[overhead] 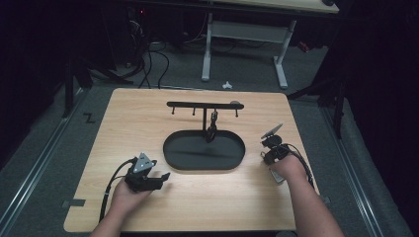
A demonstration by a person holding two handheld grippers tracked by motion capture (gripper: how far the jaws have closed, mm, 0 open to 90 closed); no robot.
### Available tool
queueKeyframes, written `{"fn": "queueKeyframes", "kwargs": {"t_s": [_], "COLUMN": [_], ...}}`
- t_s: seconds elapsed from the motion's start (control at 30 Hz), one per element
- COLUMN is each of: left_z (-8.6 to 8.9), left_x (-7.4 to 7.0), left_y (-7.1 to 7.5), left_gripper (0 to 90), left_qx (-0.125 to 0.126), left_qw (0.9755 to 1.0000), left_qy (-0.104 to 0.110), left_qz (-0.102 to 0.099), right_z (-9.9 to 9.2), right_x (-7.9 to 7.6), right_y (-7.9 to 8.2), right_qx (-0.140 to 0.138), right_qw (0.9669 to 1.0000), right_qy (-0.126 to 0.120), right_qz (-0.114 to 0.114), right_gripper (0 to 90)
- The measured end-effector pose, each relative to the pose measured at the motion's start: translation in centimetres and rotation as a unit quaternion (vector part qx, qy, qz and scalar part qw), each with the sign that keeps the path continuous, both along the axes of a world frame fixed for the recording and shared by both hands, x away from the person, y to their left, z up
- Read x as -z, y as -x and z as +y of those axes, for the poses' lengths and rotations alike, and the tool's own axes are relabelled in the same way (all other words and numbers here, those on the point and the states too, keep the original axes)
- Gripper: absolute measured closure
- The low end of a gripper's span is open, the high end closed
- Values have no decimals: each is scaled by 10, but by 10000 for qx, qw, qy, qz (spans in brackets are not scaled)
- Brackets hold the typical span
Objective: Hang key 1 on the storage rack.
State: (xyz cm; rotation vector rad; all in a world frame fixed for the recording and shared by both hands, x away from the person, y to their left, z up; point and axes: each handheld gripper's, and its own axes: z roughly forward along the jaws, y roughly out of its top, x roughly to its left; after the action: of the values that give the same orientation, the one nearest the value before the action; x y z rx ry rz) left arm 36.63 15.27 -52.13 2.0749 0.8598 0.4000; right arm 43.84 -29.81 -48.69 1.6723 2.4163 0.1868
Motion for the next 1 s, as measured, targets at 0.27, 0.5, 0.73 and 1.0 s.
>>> {"fn": "queueKeyframes", "kwargs": {"t_s": [0.27, 0.5, 0.73, 1.0], "left_z": [-1, -1, -1, -2], "left_x": [0, 0, 0, 1], "left_y": [0, 1, 0, 0], "left_gripper": [290, 289, 289, 290], "left_qx": [23, 59, 54, 66], "left_qw": [10000, 10000, 10000, 10000], "left_qy": [-5, -35, -52, -44], "left_qz": [10, 9, 17, 40], "right_z": [6, 11, 11, 7], "right_x": [0, 2, 1, -14], "right_y": [-5, -4, -3, 1], "right_qx": [-87, -174, -204, -211], "right_qw": [9999, 9997, 9997, 9994], "right_qy": [83, 176, 132, -211], "right_qz": [75, 12, -99, -149], "right_gripper": [795, 806, 846, 848]}}
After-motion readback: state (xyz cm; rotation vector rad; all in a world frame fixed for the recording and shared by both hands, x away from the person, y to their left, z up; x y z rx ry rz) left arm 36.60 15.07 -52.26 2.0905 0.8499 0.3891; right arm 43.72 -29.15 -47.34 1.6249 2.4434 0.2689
